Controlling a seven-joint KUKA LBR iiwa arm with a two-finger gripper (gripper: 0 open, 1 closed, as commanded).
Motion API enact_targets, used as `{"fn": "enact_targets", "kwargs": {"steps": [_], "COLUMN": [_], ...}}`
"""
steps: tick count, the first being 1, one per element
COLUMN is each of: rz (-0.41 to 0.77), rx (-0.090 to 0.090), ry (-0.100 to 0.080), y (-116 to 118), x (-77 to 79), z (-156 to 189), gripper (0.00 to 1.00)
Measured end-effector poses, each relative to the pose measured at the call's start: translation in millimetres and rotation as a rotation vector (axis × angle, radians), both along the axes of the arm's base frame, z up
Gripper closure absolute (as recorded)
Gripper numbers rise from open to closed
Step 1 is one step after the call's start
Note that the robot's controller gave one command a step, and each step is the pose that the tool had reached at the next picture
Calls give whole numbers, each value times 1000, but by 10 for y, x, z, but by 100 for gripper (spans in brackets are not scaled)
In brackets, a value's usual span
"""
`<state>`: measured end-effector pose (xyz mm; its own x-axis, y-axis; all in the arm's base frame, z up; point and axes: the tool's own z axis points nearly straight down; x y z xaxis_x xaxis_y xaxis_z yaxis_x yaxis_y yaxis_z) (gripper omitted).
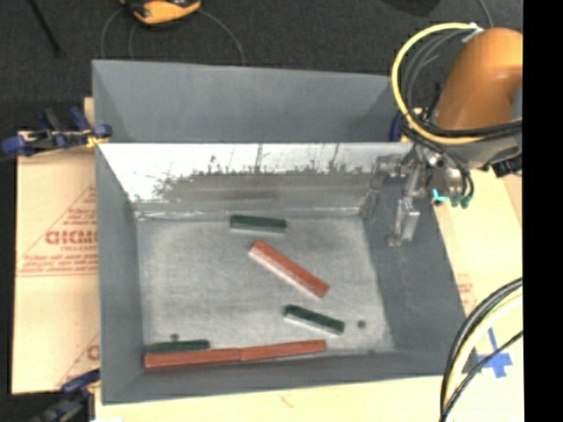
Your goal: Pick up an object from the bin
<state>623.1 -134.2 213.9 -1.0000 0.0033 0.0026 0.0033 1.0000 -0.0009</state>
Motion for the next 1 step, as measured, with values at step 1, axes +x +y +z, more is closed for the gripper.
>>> {"fn": "enact_targets", "kwargs": {"steps": [1], "rz": [3], "rx": [-1], "ry": [-8], "y": [7], "x": [15], "z": [55], "gripper": [0]}}
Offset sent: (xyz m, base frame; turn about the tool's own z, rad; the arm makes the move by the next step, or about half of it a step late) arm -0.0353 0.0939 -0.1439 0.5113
